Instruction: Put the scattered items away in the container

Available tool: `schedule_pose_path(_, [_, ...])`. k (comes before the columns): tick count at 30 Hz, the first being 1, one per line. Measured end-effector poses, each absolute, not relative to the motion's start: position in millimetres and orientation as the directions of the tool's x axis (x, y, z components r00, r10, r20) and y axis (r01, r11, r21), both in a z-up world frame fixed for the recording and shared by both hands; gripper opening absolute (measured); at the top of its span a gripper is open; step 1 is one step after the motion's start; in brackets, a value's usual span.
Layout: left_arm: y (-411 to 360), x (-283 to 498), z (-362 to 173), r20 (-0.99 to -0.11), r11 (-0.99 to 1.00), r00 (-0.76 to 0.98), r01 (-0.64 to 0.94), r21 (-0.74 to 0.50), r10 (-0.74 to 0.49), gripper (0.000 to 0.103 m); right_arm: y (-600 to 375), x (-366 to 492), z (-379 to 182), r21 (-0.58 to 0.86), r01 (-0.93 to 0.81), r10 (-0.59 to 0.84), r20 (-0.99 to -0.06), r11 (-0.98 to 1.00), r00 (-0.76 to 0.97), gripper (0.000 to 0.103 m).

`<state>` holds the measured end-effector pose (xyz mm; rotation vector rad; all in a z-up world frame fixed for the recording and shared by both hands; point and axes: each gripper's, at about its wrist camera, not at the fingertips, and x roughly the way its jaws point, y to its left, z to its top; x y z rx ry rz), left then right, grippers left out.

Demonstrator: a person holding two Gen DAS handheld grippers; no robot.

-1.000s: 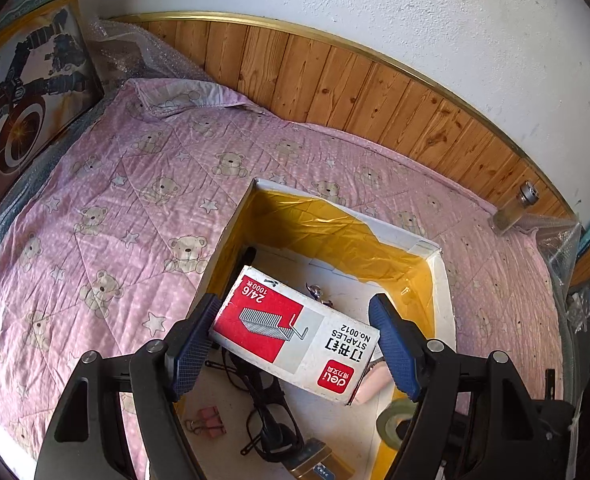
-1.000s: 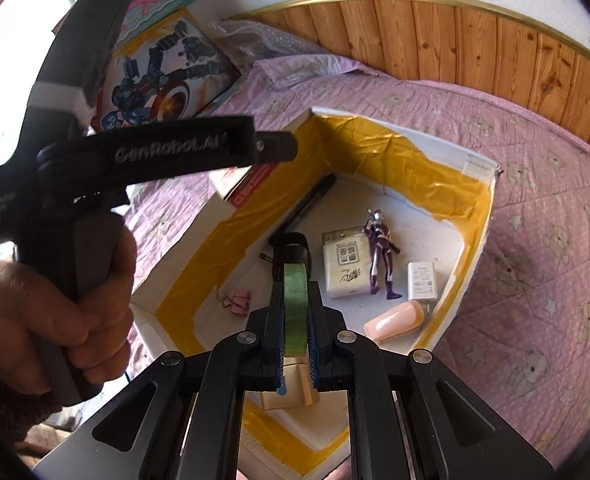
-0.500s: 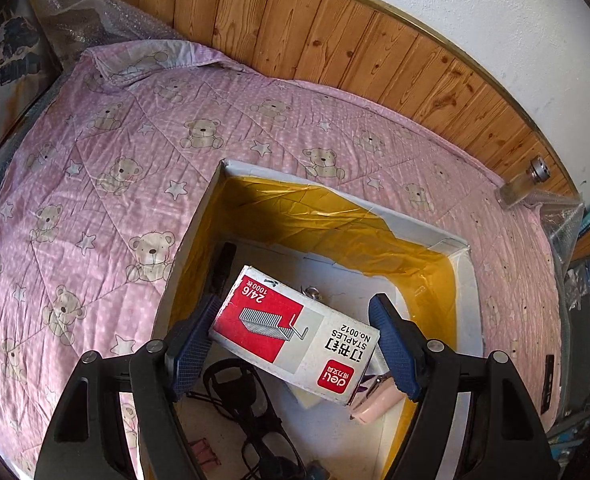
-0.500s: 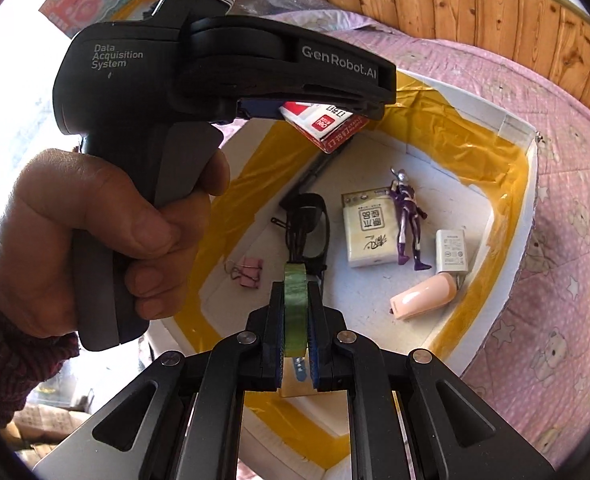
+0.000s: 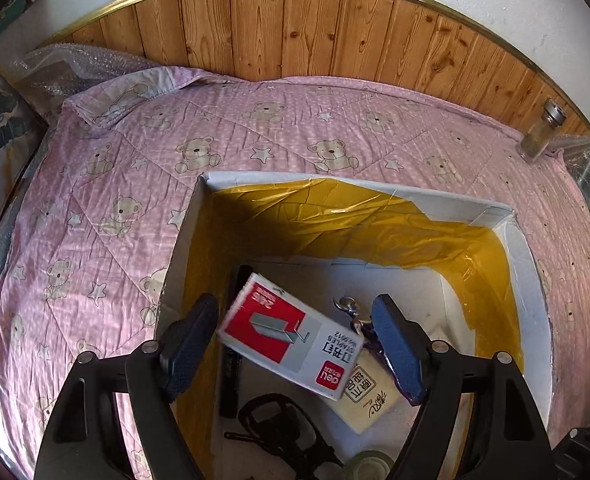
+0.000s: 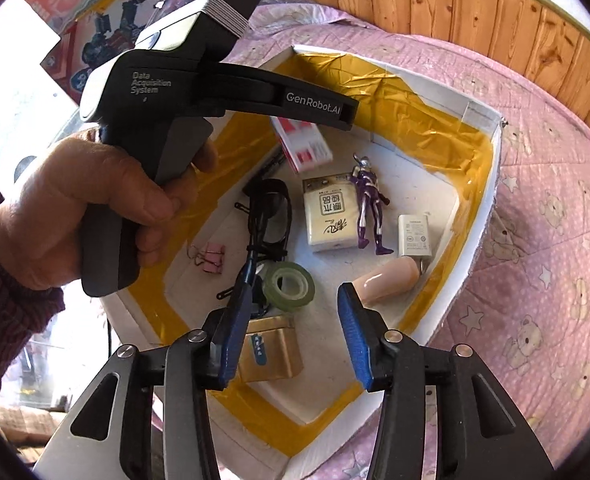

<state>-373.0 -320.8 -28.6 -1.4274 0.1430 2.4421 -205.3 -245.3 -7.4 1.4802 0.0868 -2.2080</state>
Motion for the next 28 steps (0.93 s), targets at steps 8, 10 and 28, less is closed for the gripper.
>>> schedule_pose_path(8, [-321.2,-364.6,-16.7,-0.863,-0.949,-0.449,-0.301,-0.096,0.230,0.080,-245.3,-172.9,11.4,0.190,0.450,-0.364,-0.868,-0.873,-0.339,0.051])
schedule_pose_path(10, [-322.6,-356.4,-8.2,-0.859,-0.953,-0.463,-0.291,-0.086,0.219,0.080,-248.1,-161.4,16.2,0.169,0.477,-0.360,-0.868,-0.862,-0.342,0.051])
schedule_pose_path(28, [-365.7,-184.6,67.6,-0.782,-0.971,-0.603,-0.240,-0.008,0.156,0.080,-234.1,-114.8,30.6,0.143,0.448,-0.328,-0.871,-0.882,-0.367,0.052])
